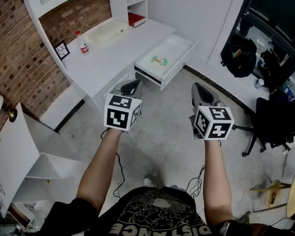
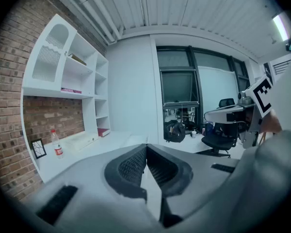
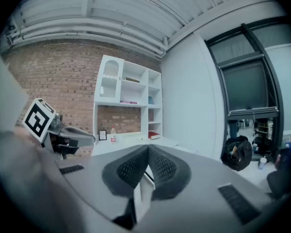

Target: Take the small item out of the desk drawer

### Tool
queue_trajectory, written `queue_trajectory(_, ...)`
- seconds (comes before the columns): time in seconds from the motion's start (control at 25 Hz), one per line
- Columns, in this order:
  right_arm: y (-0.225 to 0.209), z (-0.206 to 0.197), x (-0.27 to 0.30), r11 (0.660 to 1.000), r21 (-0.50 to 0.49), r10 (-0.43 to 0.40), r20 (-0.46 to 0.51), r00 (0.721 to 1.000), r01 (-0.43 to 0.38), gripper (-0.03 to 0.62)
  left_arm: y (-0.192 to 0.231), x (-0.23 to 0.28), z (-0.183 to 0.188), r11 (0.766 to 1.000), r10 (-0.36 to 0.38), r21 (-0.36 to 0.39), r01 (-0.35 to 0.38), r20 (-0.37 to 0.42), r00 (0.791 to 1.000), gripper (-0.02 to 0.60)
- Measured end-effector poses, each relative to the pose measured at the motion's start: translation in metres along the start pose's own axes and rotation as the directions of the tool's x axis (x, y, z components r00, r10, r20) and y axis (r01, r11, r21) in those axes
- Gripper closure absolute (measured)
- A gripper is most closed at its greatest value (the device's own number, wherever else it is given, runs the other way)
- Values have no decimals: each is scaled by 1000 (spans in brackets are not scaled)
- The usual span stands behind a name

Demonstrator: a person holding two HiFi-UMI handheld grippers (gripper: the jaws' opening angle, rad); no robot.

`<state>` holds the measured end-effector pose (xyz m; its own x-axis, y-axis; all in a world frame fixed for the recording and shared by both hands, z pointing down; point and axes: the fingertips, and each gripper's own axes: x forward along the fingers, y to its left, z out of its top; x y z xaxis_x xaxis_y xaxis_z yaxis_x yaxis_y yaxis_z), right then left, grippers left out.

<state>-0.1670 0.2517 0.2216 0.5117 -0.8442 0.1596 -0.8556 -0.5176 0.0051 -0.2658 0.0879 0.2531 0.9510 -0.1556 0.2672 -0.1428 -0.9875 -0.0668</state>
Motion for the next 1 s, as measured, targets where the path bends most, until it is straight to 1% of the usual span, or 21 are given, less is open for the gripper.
queue_trajectory(0.36,2,-3,-3,1000,-20,-20,-7,1000,20,588,-7,2,-5,1000,-27,-3,27,-4,1000,574)
queue_trajectory(0.6,-2,-9,-3,1000,-28,-14,-22,1000,13,558,-14,10,-7,999,-38,-12,38,-5,999,574)
queue_trajectory(0.8,-15,-11,2,999,-35,-8,-27,1000,7,529,-20,23,-1,999,-36,-5,36,-4,999,574)
queue_trajectory(1.0,-39,-16,15,999,-33,8,-29,1000,-9,503,-24,48,1,1000,-20,-15,20,-9,1000,574)
